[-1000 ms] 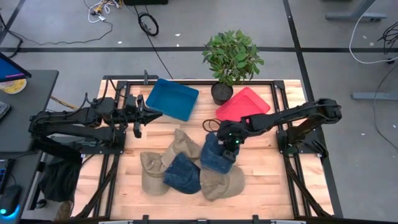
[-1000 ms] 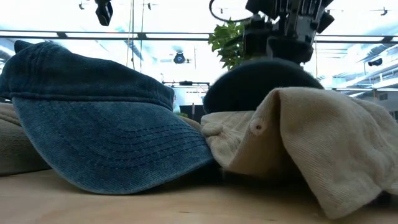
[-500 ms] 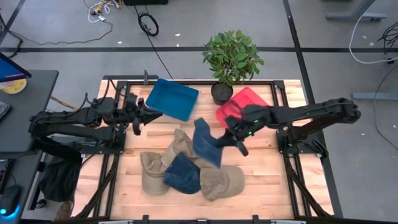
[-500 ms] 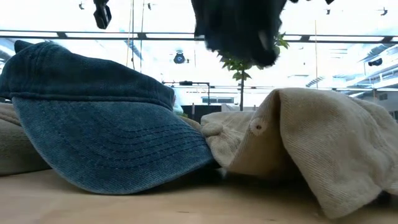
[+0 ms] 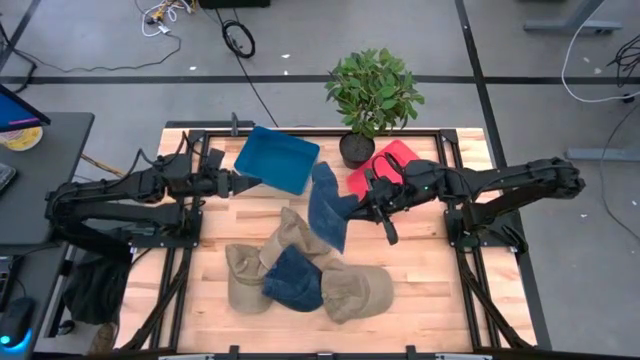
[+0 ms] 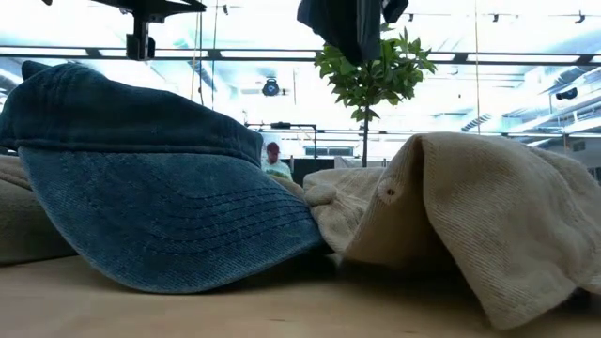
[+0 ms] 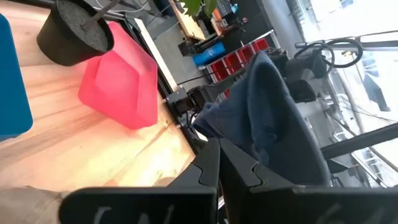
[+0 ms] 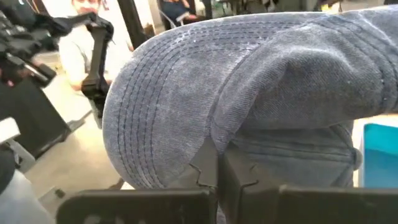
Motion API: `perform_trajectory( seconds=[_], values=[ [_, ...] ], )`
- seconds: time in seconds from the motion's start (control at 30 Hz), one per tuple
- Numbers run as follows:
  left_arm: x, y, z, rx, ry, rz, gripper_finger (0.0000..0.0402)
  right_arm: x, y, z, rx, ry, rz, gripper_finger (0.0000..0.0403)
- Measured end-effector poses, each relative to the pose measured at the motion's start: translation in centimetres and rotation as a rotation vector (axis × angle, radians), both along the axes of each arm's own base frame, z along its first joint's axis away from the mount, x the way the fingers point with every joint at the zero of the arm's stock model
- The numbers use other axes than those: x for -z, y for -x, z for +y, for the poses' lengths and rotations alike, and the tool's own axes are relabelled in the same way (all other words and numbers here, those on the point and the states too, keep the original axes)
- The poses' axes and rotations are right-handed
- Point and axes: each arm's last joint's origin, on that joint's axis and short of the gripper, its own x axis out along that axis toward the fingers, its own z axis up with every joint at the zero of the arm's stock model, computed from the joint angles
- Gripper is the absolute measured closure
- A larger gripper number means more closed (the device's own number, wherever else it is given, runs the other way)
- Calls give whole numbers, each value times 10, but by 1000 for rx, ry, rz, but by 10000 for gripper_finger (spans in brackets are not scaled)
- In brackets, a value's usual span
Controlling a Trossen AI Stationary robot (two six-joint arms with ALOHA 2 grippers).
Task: Pick & Place hat
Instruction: Put the right blue cap into the red bin
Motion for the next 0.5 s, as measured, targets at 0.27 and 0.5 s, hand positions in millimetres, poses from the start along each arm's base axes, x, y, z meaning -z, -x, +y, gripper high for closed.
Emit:
perform_trajectory(
  seconds=[0.27, 0.5],
  values=[
    [0, 0, 0, 5, -56, 7, 396, 7, 31, -10, 199, -28, 237, 403],
    [0, 0, 2, -14, -86, 12, 396, 9, 57, -16, 345, -55, 372, 403]
  ],
)
